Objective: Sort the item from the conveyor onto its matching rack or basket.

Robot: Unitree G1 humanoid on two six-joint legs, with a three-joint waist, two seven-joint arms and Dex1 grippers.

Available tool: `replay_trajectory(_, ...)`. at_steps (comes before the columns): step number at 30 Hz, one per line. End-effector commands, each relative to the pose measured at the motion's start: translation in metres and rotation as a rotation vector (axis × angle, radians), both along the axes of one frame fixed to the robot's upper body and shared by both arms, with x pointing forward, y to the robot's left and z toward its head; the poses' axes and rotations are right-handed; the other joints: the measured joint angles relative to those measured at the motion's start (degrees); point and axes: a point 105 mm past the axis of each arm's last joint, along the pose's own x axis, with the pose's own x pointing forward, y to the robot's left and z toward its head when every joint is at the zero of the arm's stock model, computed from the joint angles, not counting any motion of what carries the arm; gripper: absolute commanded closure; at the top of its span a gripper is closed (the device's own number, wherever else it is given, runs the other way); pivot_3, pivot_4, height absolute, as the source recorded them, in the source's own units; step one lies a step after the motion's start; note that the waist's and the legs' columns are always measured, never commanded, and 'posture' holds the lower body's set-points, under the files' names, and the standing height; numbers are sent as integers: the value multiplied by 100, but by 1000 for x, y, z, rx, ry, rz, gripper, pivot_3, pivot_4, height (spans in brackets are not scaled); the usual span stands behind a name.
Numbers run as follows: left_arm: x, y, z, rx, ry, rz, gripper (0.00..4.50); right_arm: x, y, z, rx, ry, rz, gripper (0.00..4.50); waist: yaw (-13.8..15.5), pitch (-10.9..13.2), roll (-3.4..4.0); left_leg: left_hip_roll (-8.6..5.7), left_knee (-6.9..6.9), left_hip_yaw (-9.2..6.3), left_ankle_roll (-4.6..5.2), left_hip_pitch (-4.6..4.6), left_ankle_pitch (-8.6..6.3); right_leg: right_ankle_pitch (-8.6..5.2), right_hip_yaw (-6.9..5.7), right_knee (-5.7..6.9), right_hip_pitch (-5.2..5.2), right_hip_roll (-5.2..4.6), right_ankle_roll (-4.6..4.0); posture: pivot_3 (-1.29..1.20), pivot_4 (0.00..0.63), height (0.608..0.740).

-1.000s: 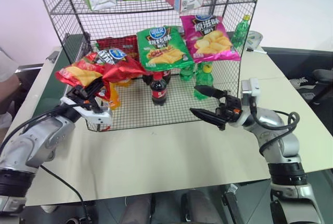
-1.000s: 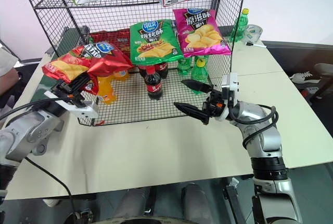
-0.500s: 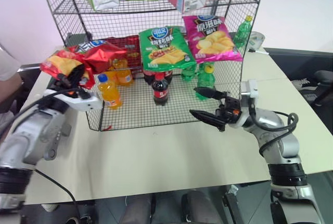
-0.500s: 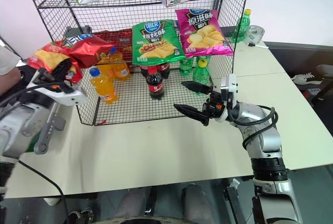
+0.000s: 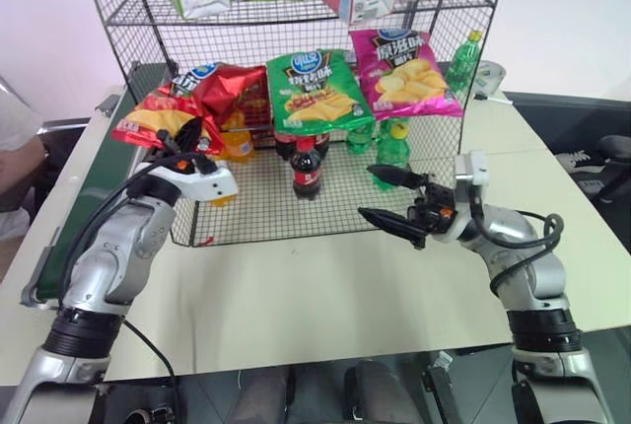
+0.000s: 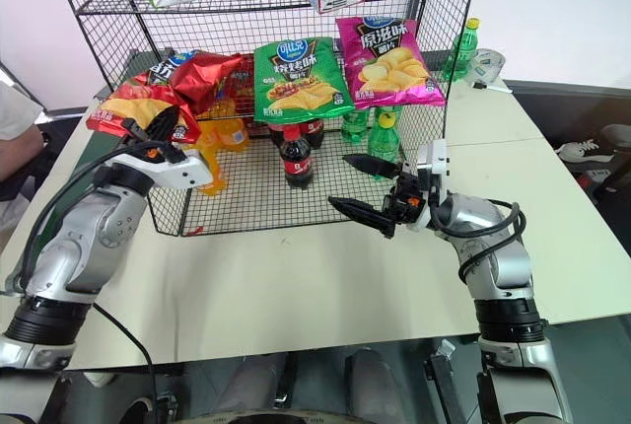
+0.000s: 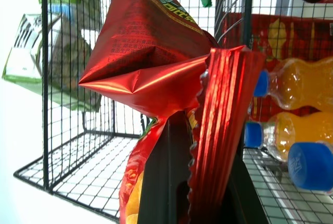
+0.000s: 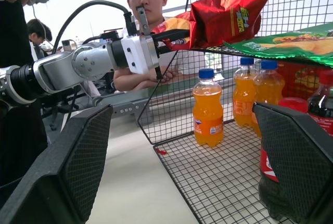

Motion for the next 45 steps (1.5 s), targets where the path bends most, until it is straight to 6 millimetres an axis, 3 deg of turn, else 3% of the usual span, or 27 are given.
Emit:
replay_trajectory(1, 6, 0, 19, -8, -62, 30, 4444, -2, 1, 9, 6, -45, 8, 0, 17, 0, 0, 0, 0, 0, 0, 0, 0, 0, -1, 0, 0, 0, 0, 0, 150, 740)
replay_trajectory(8, 17, 2, 44, 6, -137, 87, 4444, -2, 2, 9, 5, -41, 9, 0, 15, 0, -1, 0, 2, 0, 0, 0, 0, 0, -2, 0, 0, 1, 0, 0, 150, 740)
replay_trajectory(15, 39, -14, 24, 2, -44, 96, 4444, -2, 3, 9, 8, -44, 9, 0, 12, 1, -1, -1, 3, 0, 0, -1, 0, 0, -1, 1, 0, 2, 0, 0, 150, 740)
replay_trajectory(19, 47, -12, 13, -21, 15, 110, 4444, -4, 2, 9, 6, -44, 5, 0, 9, 0, -1, 0, 2, -1, 0, -1, 0, 0, -1, 2, -2, 3, 0, 0, 150, 740)
replay_trajectory(22, 48, -6, 21, -50, -5, 122, 4444, -4, 2, 9, 7, -43, 4, 0, 5, 1, -1, 0, 4, -1, 0, -1, 0, 0, -1, 2, -1, 3, 1, 0, 150, 740)
replay_trajectory(26, 47, -17, 29, -40, -35, 84, 4444, -4, 1, 8, 2, -43, 0, 0, 5, 0, -1, 0, 3, -2, 0, -1, 0, 0, -1, 2, -2, 3, 0, 0, 150, 740)
replay_trajectory(29, 49, -28, 27, -41, -26, 57, 4444, -2, -5, 11, -9, -56, -15, 0, 20, 1, -1, 0, 4, -1, 0, -1, 0, 0, -1, 2, -1, 3, 0, 0, 150, 740)
replay_trajectory(35, 55, -31, 28, -46, -24, 60, 4444, -1, -10, 29, 31, -117, -43, 0, 26, 1, -2, -1, 6, -2, 0, -2, 0, 0, -1, 2, 0, 3, 1, 0, 150, 740)
replay_trajectory(45, 59, -32, 25, -39, -21, 60, 4444, 7, -7, 40, 65, -187, -115, 0, 16, 1, -2, -1, 6, -2, 0, -2, 1, 0, -1, 3, -2, 4, 1, 0, 150, 740)
